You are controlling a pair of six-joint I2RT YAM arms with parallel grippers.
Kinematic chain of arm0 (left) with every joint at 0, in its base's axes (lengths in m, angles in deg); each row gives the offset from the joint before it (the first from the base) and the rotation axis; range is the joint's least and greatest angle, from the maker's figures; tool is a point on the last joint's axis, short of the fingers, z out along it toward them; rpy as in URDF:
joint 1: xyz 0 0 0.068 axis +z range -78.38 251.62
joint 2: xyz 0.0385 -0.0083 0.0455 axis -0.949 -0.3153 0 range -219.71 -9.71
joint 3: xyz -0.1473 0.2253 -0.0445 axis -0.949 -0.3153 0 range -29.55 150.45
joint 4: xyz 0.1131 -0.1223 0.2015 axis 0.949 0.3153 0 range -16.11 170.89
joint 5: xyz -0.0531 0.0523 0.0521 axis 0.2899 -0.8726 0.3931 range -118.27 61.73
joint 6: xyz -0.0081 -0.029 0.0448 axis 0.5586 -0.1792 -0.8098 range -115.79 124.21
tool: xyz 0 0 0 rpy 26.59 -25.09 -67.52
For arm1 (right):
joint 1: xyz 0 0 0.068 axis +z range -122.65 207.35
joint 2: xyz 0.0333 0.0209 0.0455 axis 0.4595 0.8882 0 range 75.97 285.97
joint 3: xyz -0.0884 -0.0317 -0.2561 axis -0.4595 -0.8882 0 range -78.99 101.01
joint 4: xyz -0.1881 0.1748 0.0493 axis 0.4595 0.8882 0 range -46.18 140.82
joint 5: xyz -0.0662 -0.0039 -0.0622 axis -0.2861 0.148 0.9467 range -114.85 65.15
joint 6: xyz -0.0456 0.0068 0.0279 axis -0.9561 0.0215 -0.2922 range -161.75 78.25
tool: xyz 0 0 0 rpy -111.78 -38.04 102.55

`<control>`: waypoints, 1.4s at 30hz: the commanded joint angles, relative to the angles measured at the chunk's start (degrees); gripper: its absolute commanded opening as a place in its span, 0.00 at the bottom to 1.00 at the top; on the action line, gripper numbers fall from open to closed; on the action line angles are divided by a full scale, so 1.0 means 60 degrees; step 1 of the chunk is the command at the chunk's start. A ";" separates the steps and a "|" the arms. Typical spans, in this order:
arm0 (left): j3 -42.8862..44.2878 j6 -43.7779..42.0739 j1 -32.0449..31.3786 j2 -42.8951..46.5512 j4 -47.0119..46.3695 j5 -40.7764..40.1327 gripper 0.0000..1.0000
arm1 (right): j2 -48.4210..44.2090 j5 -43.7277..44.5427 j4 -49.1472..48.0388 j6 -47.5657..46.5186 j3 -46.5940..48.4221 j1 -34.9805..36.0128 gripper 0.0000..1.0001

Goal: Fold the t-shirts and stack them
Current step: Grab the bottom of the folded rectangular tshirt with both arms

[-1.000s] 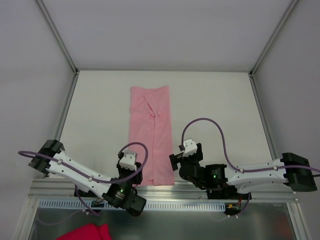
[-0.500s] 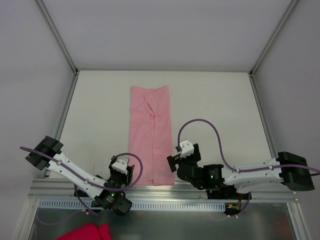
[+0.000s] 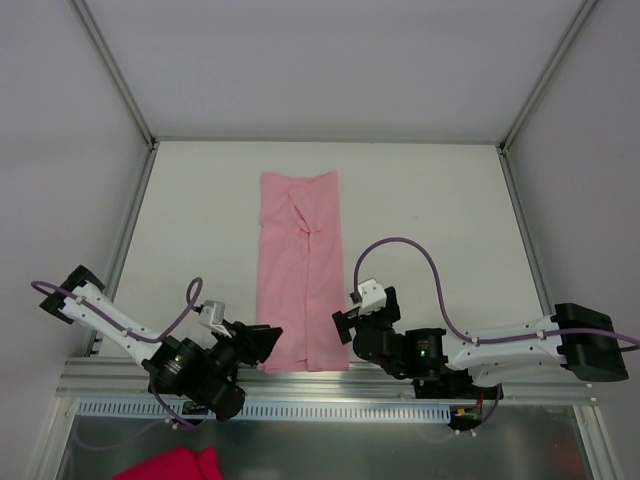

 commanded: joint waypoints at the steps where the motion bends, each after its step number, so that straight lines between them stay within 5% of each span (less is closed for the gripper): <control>1: 0.0647 0.2511 -0.1048 -0.0467 0.1687 -0.0798 0.47 | 0.0041 0.0106 -0.0229 -0.0053 0.0401 -0.0016 1.00; 3: 0.0240 0.7227 -0.1048 -0.0937 0.4158 -0.0637 0.45 | -0.0090 0.0135 -0.0170 -0.0038 0.0342 -0.0016 1.00; 4: 0.0151 0.7410 -0.1048 -0.1432 0.4327 -0.0448 0.45 | -0.0149 0.0150 -0.0170 -0.0009 0.0298 -0.0016 1.00; 6: 0.0863 0.6509 -0.0845 -0.2426 0.4021 -0.0155 0.45 | -0.0266 0.0179 -0.0185 -0.0009 0.0196 -0.0031 1.00; 8: 0.1305 0.7927 -0.0814 -0.3176 0.5273 -0.0080 0.46 | -0.0238 0.0194 -0.0170 0.0006 0.0210 -0.0031 1.00; 11: 0.2010 0.7925 -0.0741 -0.3927 0.6437 0.0359 0.45 | -0.0223 0.0237 -0.0082 0.0079 0.0225 -0.0016 1.00; 17: 0.1308 0.7179 -0.0814 -0.2654 0.5766 0.0652 0.40 | -0.0574 0.0355 0.0166 0.0298 -0.0009 -0.0031 1.00; 21: 0.0461 0.7954 -0.0814 -0.3252 0.5327 0.1516 0.39 | -0.0647 0.0487 0.0416 0.0548 -0.0053 -0.0016 1.00; 31: -0.1242 0.7354 -0.0755 -0.1963 0.3201 0.0961 0.40 | -0.0091 0.1000 0.1368 0.1309 0.0430 0.0628 1.00; 36: -0.0598 0.7939 -0.0580 -0.2901 0.4225 0.1062 0.42 | 0.0187 0.1189 0.1835 0.1646 0.0678 0.0775 1.00; 42: -0.0305 0.7910 -0.0507 -0.2010 0.5743 0.0844 0.43 | 0.0129 0.1278 0.1896 0.1691 0.0694 0.0804 0.99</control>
